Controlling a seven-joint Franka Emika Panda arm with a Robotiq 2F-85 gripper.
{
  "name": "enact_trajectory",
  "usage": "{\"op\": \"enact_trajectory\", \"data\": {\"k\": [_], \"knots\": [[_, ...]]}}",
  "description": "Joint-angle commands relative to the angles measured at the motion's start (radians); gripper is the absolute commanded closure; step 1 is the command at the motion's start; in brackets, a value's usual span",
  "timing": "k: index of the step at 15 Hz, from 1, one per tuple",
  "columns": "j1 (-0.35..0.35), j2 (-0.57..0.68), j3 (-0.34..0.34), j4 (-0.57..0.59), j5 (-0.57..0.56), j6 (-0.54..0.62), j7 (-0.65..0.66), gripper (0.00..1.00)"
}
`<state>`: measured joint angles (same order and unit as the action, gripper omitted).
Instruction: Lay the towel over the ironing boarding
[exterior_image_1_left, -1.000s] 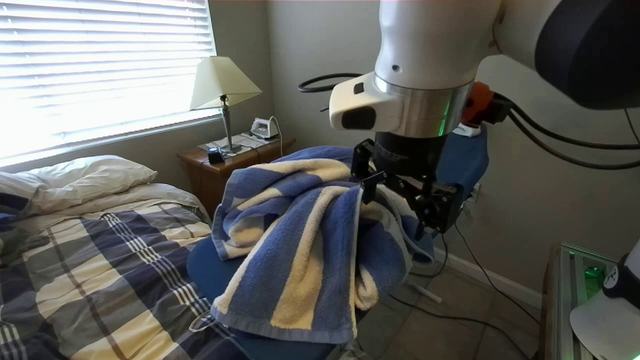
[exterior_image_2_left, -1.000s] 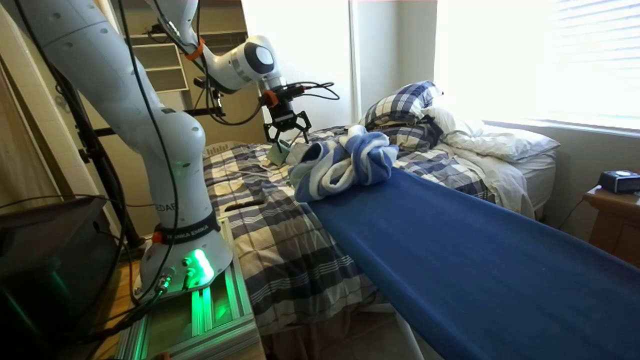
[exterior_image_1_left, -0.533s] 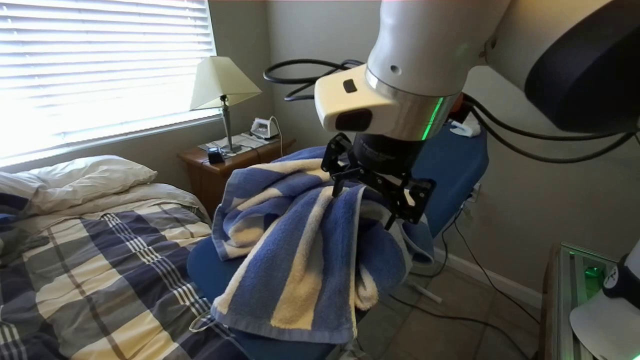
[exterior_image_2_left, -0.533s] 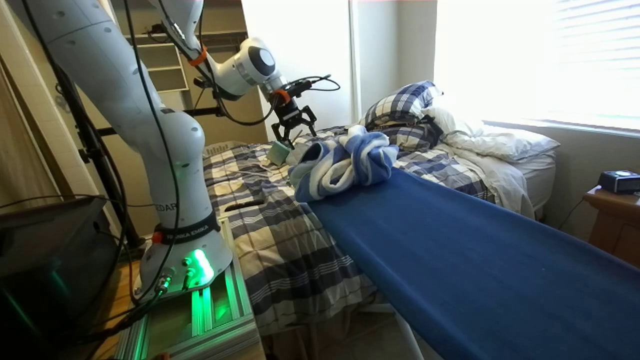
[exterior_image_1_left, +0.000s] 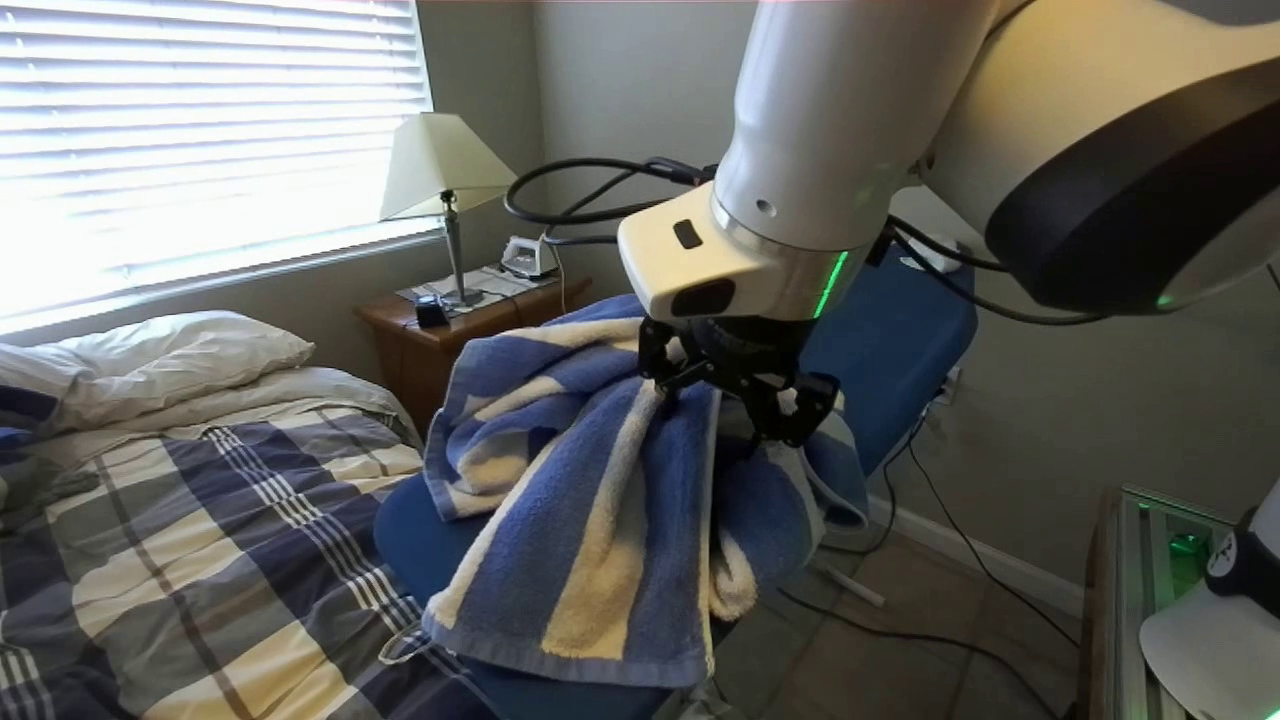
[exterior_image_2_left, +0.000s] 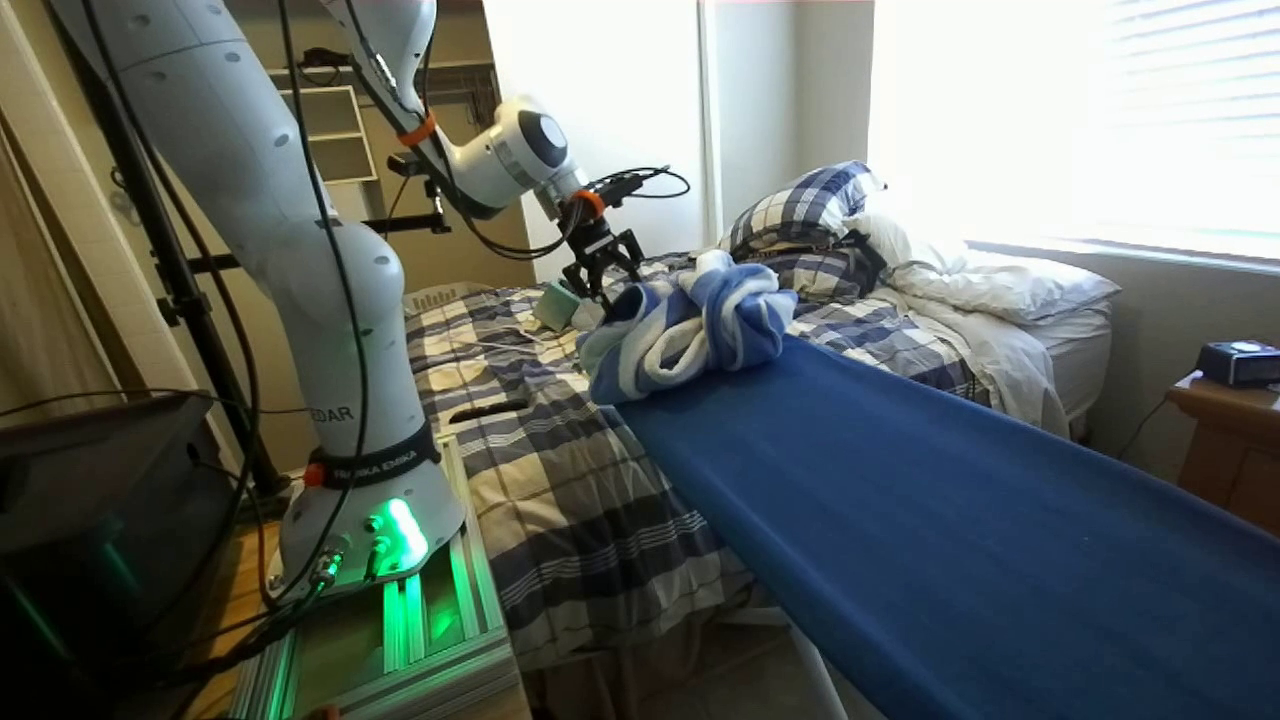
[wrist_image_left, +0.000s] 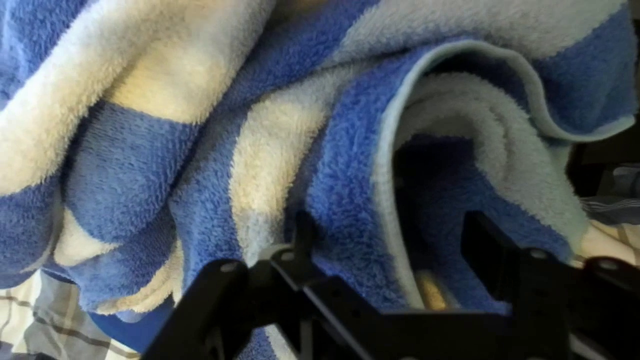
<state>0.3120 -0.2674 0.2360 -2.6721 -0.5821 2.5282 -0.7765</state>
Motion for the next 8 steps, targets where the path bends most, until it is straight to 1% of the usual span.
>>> {"op": "enact_trajectory", "data": {"k": [1, 3, 4, 5, 6, 7, 8], "knots": [[-0.01, 0.007, -0.015, 0.004, 0.003, 0.057, -0.025, 0.54], [-0.005, 0.0, -0.018, 0.001, 0.025, 0.066, -0.024, 0.66], [0.006, -0.005, -0.023, -0.002, 0.05, 0.062, -0.047, 0.75], [0.019, -0.008, -0.031, -0.007, 0.09, 0.067, -0.065, 0.81], [0.016, -0.02, -0.022, -0.007, 0.097, 0.057, -0.044, 0.87], [0.025, -0.029, -0.025, -0.008, 0.141, 0.047, -0.052, 0.95], [0.044, -0.045, -0.034, -0.011, 0.206, 0.029, -0.067, 0.99]]}}
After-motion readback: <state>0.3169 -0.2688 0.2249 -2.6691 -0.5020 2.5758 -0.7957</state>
